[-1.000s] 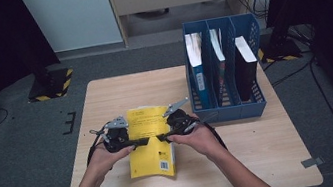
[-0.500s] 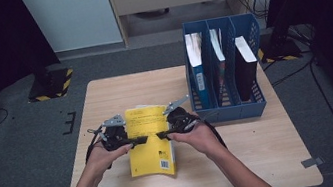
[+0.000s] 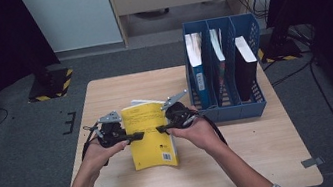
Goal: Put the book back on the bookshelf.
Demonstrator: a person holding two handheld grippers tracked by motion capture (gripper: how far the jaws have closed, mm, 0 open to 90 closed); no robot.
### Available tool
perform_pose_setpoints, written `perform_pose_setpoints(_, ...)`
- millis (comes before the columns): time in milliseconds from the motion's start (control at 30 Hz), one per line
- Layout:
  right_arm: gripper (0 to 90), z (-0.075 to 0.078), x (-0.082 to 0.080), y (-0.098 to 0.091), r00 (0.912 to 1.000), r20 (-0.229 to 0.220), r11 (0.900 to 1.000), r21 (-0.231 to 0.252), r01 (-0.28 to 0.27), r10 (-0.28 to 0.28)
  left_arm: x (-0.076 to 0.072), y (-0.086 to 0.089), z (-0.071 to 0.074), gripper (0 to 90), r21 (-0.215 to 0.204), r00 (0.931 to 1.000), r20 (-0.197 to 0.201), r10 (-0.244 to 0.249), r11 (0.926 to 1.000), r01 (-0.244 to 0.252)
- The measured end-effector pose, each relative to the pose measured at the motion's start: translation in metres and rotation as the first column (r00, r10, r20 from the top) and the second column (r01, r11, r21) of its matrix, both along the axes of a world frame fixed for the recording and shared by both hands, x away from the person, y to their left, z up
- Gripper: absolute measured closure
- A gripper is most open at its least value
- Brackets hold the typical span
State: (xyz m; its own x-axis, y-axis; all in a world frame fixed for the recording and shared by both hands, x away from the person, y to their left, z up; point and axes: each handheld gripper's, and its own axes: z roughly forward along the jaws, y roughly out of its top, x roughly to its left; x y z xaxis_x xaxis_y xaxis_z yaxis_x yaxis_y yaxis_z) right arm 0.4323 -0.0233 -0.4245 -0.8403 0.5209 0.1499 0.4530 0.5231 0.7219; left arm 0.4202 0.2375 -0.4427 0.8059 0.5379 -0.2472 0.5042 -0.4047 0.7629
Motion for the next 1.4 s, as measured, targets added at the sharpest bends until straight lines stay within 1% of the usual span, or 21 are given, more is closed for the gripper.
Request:
perform_pose_setpoints(100,68.9,0.006,0.002,0.001,0.9996,0.026,0.9998,-0.019,0.007,-0.006,0.002,-0.001,0.003,73.2,0.011,0.9999,0.013,0.010,0.9999,-0.010)
perform_pose_setpoints(233,70.4,0.009,0.002,0.001,0.9988,0.047,0.9996,-0.024,0.016,-0.015,0.004,-0.001,0.006,73.7,0.017,0.9996,0.020,0.019,0.9997,-0.019)
perform_pose_setpoints(267,71.0,0.011,0.003,0.002,0.9978,0.063,0.9993,-0.030,0.022,-0.020,0.005,-0.002,0.007,74.0,0.017,0.9994,0.024,0.025,0.9995,-0.026)
perform_pose_setpoints(300,71.0,0.011,0.003,0.002,0.9978,0.063,0.9993,-0.030,0.022,-0.020,0.005,-0.002,0.007,74.1,0.017,0.9994,0.024,0.025,0.9995,-0.026)
perform_pose_setpoints(333,71.5,0.012,0.004,0.002,0.9968,0.074,0.9989,-0.032,0.033,-0.030,0.007,-0.002,0.008,74.3,0.017,0.9987,0.030,0.042,0.9990,-0.042)
perform_pose_setpoints(367,71.5,0.012,0.004,0.002,0.9968,0.074,0.9989,-0.032,0.033,-0.030,0.007,-0.002,0.008,74.5,0.017,0.9987,0.030,0.042,0.9990,-0.042)
perform_pose_setpoints(400,71.7,0.013,0.004,0.003,0.9962,0.077,0.9987,-0.030,0.041,-0.039,0.008,-0.003,0.009,74.5,0.011,0.9979,0.035,0.055,0.9984,-0.055)
perform_pose_setpoints(533,72.2,0.014,0.007,0.004,0.9918,0.111,0.9974,-0.031,0.065,-0.062,0.012,-0.004,0.011,74.7,0.008,0.9952,0.057,0.080,0.9967,-0.081)
perform_pose_setpoints(633,72.2,0.015,0.009,0.005,0.9884,0.133,0.9966,-0.029,0.077,-0.073,0.016,-0.004,0.014,74.3,0.018,0.9936,0.073,0.086,0.9960,-0.088)
perform_pose_setpoints(667,72.3,0.015,0.010,0.006,0.9869,0.141,0.9962,-0.028,0.082,-0.078,0.017,-0.004,0.015,74.2,0.024,0.9936,0.071,0.088,0.9957,-0.089)
perform_pose_setpoints(767,72.3,0.015,0.010,0.007,0.9837,0.159,0.9955,-0.028,0.090,-0.084,0.018,-0.003,0.016,73.6,0.034,0.9924,0.082,0.092,0.9949,-0.095)
perform_pose_setpoints(833,72.3,0.015,0.010,0.008,0.9832,0.163,0.9955,-0.034,0.088,-0.082,0.017,-0.003,0.014,72.8,0.035,0.9921,0.085,0.092,0.9948,-0.096)
perform_pose_setpoints(967,72.2,0.014,0.006,0.008,0.9823,0.174,0.9959,-0.045,0.079,-0.070,0.014,0.000,0.011,70.9,0.013,0.9907,0.087,0.105,0.9943,-0.106)
perform_pose_setpoints(1033,72.1,0.014,0.004,0.008,0.9818,0.178,0.9963,-0.042,0.075,-0.066,0.012,0.001,0.010,69.5,0.000,0.9897,0.088,0.113,0.9936,-0.113)
perform_pose_setpoints(1200,71.4,0.012,-0.001,0.005,0.9810,0.184,0.9969,-0.038,0.069,-0.061,0.008,0.003,0.011,67.9,-0.002,0.9892,0.091,0.115,0.9933,-0.116)
perform_pose_setpoints(1333,70.9,0.011,-0.005,0.003,0.9803,0.189,0.9971,-0.039,0.065,-0.057,0.005,0.002,0.012,66.5,0.007,0.9880,0.102,0.116,0.9931,-0.117)
perform_pose_setpoints(1400,70.9,0.011,-0.007,0.003,0.9797,0.192,0.9972,-0.038,0.064,-0.056,0.004,0.004,0.012,66.4,0.001,0.9874,0.103,0.120,0.9927,-0.120)
